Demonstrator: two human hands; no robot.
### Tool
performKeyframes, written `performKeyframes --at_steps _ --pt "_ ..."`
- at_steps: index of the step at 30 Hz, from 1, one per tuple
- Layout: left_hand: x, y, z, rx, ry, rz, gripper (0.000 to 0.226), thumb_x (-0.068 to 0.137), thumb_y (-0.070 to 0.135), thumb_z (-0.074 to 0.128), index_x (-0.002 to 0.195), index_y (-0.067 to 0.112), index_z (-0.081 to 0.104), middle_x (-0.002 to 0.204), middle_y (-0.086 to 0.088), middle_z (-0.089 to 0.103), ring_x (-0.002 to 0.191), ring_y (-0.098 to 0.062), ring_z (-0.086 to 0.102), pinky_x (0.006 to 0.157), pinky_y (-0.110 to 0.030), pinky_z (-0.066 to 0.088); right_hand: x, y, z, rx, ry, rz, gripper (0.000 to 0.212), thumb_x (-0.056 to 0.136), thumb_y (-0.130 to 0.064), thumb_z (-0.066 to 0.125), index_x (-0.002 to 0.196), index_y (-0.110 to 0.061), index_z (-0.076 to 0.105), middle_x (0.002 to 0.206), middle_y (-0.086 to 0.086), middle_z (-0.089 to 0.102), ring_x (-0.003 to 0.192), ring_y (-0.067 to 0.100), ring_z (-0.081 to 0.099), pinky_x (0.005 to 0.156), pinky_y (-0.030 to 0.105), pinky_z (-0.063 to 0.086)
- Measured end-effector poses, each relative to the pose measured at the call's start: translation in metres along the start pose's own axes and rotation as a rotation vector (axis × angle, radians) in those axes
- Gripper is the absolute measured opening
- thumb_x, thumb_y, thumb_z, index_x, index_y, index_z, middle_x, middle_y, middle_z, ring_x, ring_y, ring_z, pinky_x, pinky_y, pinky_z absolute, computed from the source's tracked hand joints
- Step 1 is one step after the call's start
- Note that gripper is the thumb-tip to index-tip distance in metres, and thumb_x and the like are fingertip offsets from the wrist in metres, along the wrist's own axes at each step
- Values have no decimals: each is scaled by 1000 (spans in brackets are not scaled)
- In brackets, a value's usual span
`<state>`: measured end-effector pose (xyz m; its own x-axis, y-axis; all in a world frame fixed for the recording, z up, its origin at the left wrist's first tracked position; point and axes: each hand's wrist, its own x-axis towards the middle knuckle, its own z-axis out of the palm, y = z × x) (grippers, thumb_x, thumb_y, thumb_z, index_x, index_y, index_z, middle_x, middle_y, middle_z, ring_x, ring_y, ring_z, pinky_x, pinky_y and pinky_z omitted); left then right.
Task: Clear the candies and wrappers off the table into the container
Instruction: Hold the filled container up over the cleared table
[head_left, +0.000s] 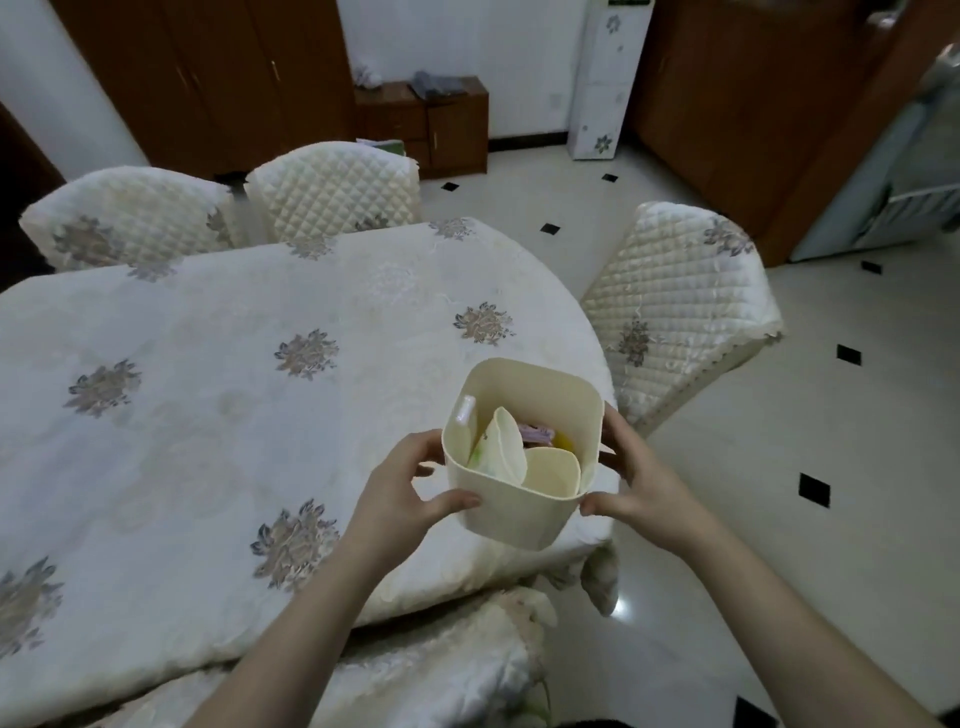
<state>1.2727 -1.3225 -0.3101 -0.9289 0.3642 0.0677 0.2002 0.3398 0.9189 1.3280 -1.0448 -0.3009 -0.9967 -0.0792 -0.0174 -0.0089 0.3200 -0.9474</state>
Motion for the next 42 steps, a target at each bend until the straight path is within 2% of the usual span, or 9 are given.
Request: performKeyframes --at_steps 5,7,10,15,21,25,31,36,42 --pt "14 10 22 -150 -44 -22 52 71 38 77 122 32 66 115 19 69 108 -9 66 86 -20 53 -11 11 -12 180 281 15 68 83 -1 69 135 -35 42 131 9 56 122 23 54 93 28 51" --pt "20 17 29 -187 -55 -26 51 71 37 77 121 37 67 118 18 71 108 -9 68 83 -17 52 -14 12 -16 227 333 17 68 81 -9 69 140 -26 40 132 14 53 118 23 55 89 26 51" --pt "34 28 44 -232 -60 -10 48 74 25 77 118 43 68 119 17 72 111 -6 66 83 -16 52 -18 14 -32 243 381 13 68 75 -20 71 137 -26 43 133 13 51 117 22 56 90 25 52" --pt "60 44 98 -321 -60 2 52 83 -3 73 125 24 62 119 9 72 112 -12 67 83 -21 54 -26 30 -81 258 440 5 64 79 3 70 124 -36 47 134 11 49 107 4 60 93 30 54" --pt "91 72 179 -268 -81 -6 46 91 5 67 133 22 56 128 13 67 117 -9 64 93 -29 54 -34 58 -153 286 456 63 67 80 -2 72 136 -24 43 136 9 50 111 -1 59 94 29 52" --pt "112 93 219 -206 -105 -15 58 87 26 69 142 26 49 138 8 61 127 -14 58 104 -43 47 -33 74 -202 325 422 82 70 75 -9 78 136 -25 47 133 7 54 112 8 61 85 22 54" --pt "126 101 248 -169 25 -31 66 80 43 72 141 39 48 142 17 54 131 -13 52 107 -42 44 -17 87 -242 237 318 65 77 66 -24 84 133 -27 48 127 -1 57 114 10 59 93 42 54" --pt "134 99 243 -115 188 -83 56 76 43 74 122 64 50 121 37 53 119 -1 56 87 -21 52 15 90 -247 187 216 43 81 64 -35 84 135 -33 46 131 -4 54 114 5 57 93 40 54" --pt "140 70 206 -50 303 -170 56 89 22 73 137 37 52 132 12 59 114 3 57 72 -4 46 77 86 -224 137 51 -3 84 63 -39 85 137 -32 45 132 -6 53 114 4 57 96 38 53"
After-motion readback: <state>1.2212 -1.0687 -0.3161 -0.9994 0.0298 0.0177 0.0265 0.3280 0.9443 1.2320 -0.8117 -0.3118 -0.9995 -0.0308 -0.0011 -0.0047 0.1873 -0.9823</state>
